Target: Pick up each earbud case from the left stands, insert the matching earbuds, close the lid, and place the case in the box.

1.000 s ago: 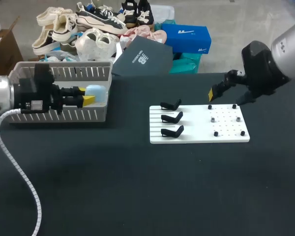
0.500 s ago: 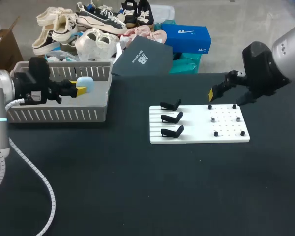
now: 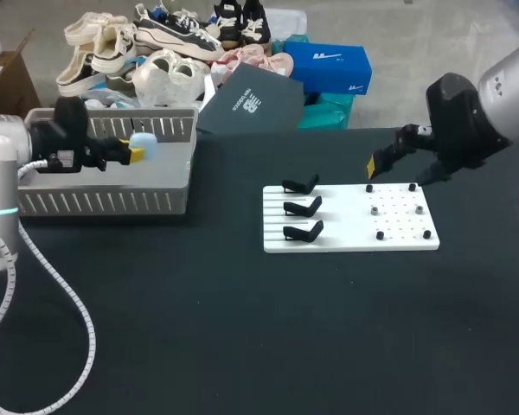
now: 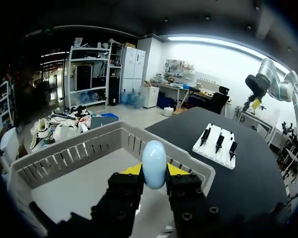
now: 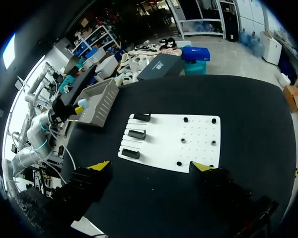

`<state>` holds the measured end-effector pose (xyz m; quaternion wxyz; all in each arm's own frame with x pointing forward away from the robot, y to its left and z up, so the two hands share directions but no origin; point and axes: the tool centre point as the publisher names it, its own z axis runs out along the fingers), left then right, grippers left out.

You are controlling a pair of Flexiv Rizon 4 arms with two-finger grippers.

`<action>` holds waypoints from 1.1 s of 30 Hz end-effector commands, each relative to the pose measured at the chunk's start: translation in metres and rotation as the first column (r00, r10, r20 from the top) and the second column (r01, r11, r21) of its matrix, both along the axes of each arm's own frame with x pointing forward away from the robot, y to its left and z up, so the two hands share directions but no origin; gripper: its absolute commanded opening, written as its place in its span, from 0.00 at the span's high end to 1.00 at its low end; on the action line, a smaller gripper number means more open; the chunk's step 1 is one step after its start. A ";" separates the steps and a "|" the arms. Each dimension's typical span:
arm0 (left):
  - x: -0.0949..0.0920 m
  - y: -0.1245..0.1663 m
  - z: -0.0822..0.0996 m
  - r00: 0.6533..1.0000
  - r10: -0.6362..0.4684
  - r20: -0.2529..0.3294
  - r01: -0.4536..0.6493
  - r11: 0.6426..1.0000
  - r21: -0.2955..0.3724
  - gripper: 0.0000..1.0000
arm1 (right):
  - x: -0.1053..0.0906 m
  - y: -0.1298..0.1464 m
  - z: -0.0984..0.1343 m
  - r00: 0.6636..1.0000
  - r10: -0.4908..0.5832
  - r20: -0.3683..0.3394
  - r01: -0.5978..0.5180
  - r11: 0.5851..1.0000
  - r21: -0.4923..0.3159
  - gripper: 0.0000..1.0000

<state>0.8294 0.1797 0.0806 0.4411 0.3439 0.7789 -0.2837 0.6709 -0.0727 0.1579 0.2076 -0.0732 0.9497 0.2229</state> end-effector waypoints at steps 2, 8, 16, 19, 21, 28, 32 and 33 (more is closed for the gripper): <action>0.017 0.009 -0.002 0.994 -0.099 -0.053 0.098 0.995 -0.021 0.48 | -0.004 0.001 0.001 1.000 -0.011 0.007 0.011 1.000 -0.007 0.00; 0.007 0.002 0.012 0.990 -0.144 0.007 0.144 0.989 -0.026 0.00 | -0.004 0.001 0.001 1.000 -0.011 0.007 0.011 1.000 -0.007 0.00; -0.039 -0.030 0.044 0.950 -0.299 0.092 0.303 0.952 -0.034 0.00 | -0.004 0.001 0.001 1.000 -0.011 0.007 0.011 1.000 -0.007 0.00; -0.056 -0.042 0.050 0.933 -0.344 0.110 0.349 0.937 -0.032 0.00 | -0.004 0.001 0.001 1.000 -0.011 0.007 0.011 1.000 -0.007 0.00; -0.062 -0.048 0.052 0.925 -0.361 0.119 0.367 0.930 -0.029 0.00 | -0.004 0.001 0.001 1.000 -0.011 0.007 0.011 1.000 -0.007 0.00; -0.092 -0.084 0.050 0.891 -0.431 0.143 0.445 0.891 -0.093 0.00 | -0.004 0.001 0.001 1.000 -0.011 0.007 0.011 1.000 -0.007 0.00; -0.103 -0.106 0.042 0.876 -0.465 0.128 0.479 0.870 -0.115 0.00 | -0.004 0.001 0.001 1.000 -0.011 0.007 0.011 1.000 -0.007 0.00; -0.106 -0.113 0.039 0.868 -0.481 0.122 0.493 0.863 -0.109 0.00 | -0.004 0.001 0.001 1.000 -0.011 0.007 0.011 1.000 -0.007 0.00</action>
